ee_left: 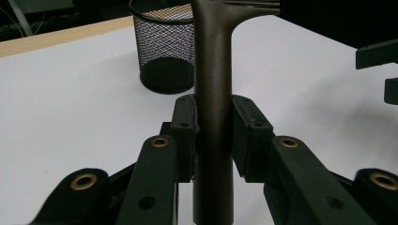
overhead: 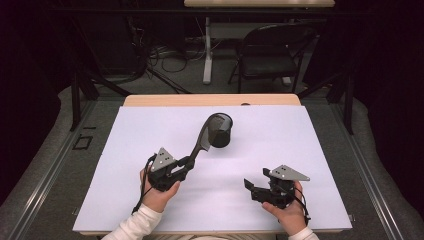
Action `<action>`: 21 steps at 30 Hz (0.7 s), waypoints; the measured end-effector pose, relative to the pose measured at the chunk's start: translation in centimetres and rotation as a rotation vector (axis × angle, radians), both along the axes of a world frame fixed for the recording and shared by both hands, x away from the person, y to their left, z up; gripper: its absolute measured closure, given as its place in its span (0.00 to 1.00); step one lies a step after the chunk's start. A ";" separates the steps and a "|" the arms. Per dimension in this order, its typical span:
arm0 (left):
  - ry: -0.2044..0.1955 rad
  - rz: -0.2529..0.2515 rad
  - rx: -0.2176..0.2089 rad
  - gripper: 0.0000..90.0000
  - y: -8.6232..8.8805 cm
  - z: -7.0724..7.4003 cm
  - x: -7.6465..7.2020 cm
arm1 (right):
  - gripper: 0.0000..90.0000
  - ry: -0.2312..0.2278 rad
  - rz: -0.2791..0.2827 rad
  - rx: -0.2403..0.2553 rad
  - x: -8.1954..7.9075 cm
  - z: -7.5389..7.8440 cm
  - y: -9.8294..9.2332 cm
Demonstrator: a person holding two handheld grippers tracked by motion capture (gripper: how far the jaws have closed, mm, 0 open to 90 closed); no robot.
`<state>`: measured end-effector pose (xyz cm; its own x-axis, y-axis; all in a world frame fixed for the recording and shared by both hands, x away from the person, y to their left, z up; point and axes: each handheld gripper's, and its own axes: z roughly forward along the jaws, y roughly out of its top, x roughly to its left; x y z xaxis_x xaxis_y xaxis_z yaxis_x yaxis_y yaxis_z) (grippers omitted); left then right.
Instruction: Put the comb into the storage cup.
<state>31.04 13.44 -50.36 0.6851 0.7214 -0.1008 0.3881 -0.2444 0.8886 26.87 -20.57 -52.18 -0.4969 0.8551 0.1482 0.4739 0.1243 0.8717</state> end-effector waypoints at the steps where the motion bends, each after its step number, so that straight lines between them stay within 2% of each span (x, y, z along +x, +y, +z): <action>1: 0.000 0.000 0.001 0.80 0.0 0.0 0.0 | 0.23 0.004 0.004 0.002 0.0 0.2 0.1; 7: -0.004 -0.001 -0.005 0.80 0.0 0.1 -0.1 | 0.23 0.017 0.003 0.015 0.0 0.5 0.3; 9: -0.006 -0.002 -0.004 0.80 0.0 0.1 -0.1 | 0.23 0.027 0.006 0.045 0.1 0.7 0.4; 16: -0.011 0.001 -0.005 0.80 -0.1 0.1 -0.1 | 0.24 0.029 0.014 0.067 0.3 1.4 0.6; 21: -0.012 0.000 -0.006 0.80 -0.1 0.1 -0.2 | 0.24 0.056 0.013 0.117 0.7 2.1 0.5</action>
<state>30.84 13.31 -50.26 0.6863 0.7208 -0.0968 0.3771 -0.2389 0.8949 27.61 -20.07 -50.11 -0.4963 0.8237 0.2743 0.5213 0.0300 0.8529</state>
